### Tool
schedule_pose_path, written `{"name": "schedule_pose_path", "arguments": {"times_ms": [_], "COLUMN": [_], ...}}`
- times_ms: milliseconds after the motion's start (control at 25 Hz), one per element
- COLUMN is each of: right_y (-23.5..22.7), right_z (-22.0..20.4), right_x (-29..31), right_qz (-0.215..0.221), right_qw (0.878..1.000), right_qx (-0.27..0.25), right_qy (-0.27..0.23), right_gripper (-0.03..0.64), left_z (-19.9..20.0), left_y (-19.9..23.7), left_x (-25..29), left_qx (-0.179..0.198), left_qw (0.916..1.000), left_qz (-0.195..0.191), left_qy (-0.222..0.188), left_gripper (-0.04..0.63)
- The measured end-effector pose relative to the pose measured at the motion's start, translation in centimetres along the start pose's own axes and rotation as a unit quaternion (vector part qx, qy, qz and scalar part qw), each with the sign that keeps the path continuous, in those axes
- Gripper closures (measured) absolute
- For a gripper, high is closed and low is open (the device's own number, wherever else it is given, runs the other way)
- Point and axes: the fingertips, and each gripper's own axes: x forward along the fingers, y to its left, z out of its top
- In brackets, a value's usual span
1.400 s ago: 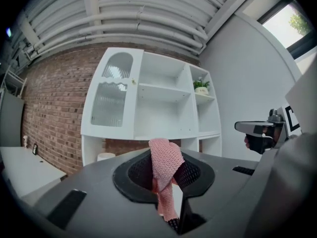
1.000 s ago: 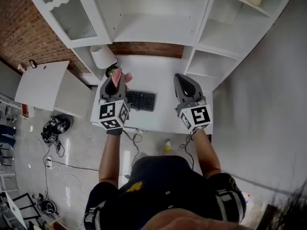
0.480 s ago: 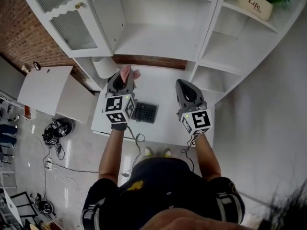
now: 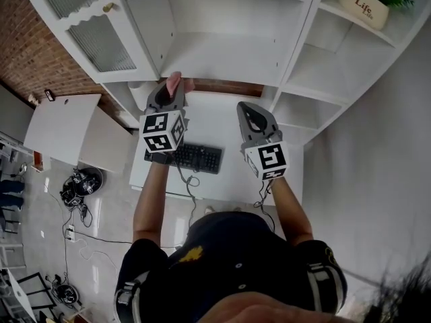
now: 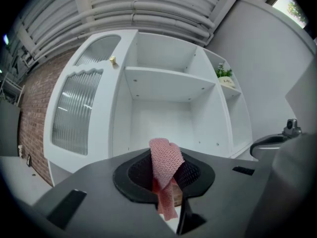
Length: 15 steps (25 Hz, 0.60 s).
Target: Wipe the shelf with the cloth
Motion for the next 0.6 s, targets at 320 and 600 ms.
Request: {"name": "schedule_pose_path", "arguments": {"times_ms": [320,600], "right_y": [1.9,1.3], "right_z": [0.3,-0.2], "right_x": [1.1,1.0], "right_qz": [0.024,0.023], "right_qw": [1.0,1.0], "right_qx": [-0.011,-0.009], "right_qy": [0.003,0.008], "right_gripper": [0.612,0.612], "left_z": [4.0,6.6], "left_y": [2.1,3.4], "left_x": [6.7,11.5], "left_qx": [0.017,0.086], "left_qw": [0.9998,0.9963], "left_qz": [-0.006,-0.008], "left_qy": [-0.008,0.004], "left_gripper": [0.512,0.512]}}
